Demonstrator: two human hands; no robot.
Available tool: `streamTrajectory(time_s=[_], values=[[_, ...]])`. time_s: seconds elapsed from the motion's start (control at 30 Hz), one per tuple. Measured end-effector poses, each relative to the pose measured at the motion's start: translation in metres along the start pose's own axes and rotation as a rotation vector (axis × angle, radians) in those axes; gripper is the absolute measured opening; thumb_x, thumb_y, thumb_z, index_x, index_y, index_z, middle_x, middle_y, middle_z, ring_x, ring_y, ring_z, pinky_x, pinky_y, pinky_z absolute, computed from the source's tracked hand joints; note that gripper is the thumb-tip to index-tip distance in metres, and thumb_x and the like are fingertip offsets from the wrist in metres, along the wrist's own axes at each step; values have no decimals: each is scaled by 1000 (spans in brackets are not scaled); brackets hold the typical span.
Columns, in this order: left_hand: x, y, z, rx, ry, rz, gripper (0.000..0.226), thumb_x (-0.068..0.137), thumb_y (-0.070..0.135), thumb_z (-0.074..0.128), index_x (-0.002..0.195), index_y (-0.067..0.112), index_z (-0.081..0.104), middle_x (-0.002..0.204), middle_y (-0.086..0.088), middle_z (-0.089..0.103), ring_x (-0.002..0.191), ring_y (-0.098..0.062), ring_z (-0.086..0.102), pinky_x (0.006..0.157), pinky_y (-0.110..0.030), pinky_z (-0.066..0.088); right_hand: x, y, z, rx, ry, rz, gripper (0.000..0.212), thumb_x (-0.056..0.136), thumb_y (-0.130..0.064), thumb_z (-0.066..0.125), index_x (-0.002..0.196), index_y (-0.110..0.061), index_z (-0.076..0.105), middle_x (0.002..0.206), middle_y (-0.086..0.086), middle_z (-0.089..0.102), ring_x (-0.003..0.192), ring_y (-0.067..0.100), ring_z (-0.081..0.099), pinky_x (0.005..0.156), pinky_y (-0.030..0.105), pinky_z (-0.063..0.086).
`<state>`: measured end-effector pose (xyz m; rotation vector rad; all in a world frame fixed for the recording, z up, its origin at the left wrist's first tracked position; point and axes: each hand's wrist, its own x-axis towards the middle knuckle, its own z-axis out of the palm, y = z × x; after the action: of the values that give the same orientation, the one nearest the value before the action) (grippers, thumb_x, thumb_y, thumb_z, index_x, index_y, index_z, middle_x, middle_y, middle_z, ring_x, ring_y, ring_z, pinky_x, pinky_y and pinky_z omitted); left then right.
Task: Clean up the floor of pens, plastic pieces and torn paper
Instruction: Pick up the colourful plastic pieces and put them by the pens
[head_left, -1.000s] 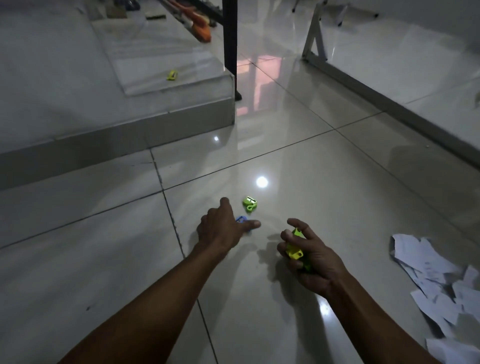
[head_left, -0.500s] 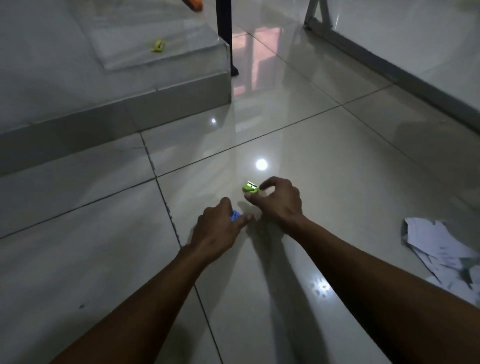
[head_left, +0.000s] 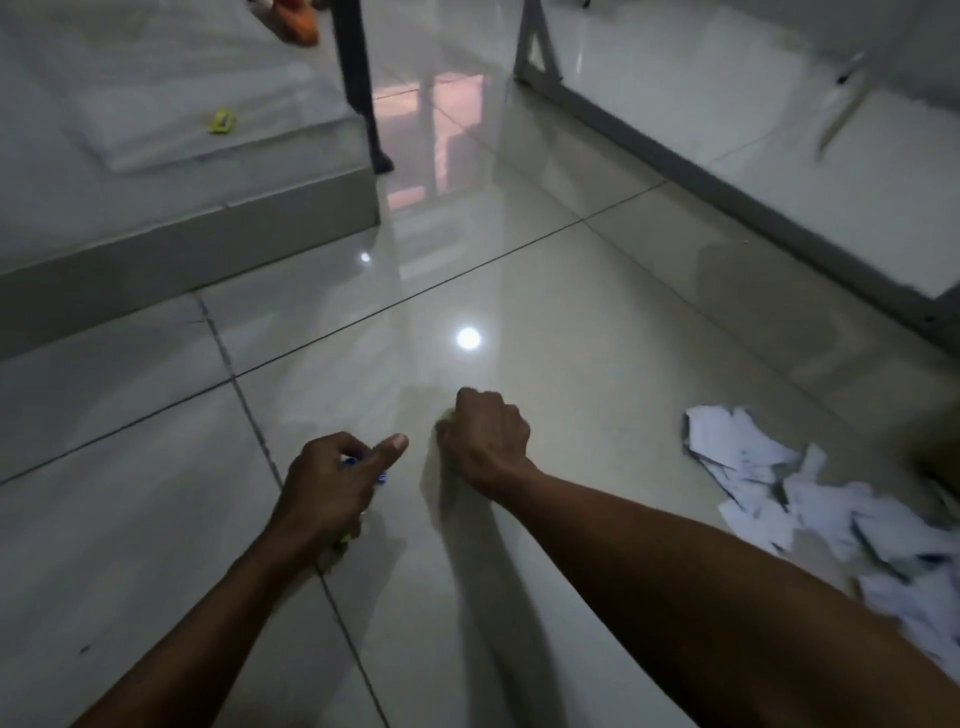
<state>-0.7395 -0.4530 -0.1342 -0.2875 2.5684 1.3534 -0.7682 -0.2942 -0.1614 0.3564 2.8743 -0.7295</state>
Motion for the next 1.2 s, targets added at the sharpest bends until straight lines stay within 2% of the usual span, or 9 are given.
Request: streamTrajectory(time_s=[0.07,0.2,0.3,0.4,0.47,0.57,0.67,0.87,1.2], values=[[-5,14,7,-15,-44,22,54,81,55,62,74,1,64,56,-12,61,39,-15,51,35,-21,39,-12,24,-11,148,-9,99,32,88,-46,58,101,-18,66,107,6,67,96,29,63,84,37,51],[-13,47,30,-13,-171,105,56,83,53,62,68,-1,59,43,2,53,30,-10,44,37,-24,37,-41,80,-43,454,16,270,37,79,-55,66,98,-25,73,99,0,72,92,22,67,85,35,53],[-18,74,53,96,-283,214,52,83,54,62,64,6,61,48,0,58,36,-10,50,43,-26,43,-63,115,-64,733,58,394,29,76,-48,73,91,-24,73,81,0,74,68,20,69,68,41,59],[-16,106,76,134,-384,248,52,80,56,64,61,8,61,47,-2,58,38,-12,51,46,-28,46,-82,144,-91,967,48,504,21,84,-34,72,92,-14,71,66,3,68,46,15,57,40,21,42],[-16,132,89,143,-443,266,52,82,54,63,62,6,59,48,-3,57,39,-13,51,46,-28,45,-93,159,-110,1115,49,597,22,87,-32,70,86,-9,69,58,3,61,44,15,55,40,17,33],[-27,175,107,78,-516,274,55,85,53,59,66,1,55,52,-6,55,40,-13,48,45,-27,43,-105,181,-145,1371,43,744,24,89,-34,66,78,-13,63,62,3,50,50,16,57,39,15,29],[-50,213,116,-91,-555,145,51,87,50,59,72,1,56,51,-8,47,37,-15,39,41,-24,35,-123,197,-183,1585,72,810,20,91,-35,63,83,-18,56,61,0,47,46,13,56,32,12,22],[-126,299,95,-160,-588,-45,54,88,54,57,73,2,59,57,-13,42,37,-17,33,39,-21,31,-200,194,-271,1864,106,931,27,87,-37,65,78,-15,53,56,0,49,43,12,55,28,13,22],[-247,500,7,-128,-681,-76,52,90,51,57,71,2,59,50,-11,45,33,-18,35,35,-21,30,-320,119,-471,1999,230,989,24,87,-35,64,85,-13,55,63,1,50,46,14,57,29,14,22]])
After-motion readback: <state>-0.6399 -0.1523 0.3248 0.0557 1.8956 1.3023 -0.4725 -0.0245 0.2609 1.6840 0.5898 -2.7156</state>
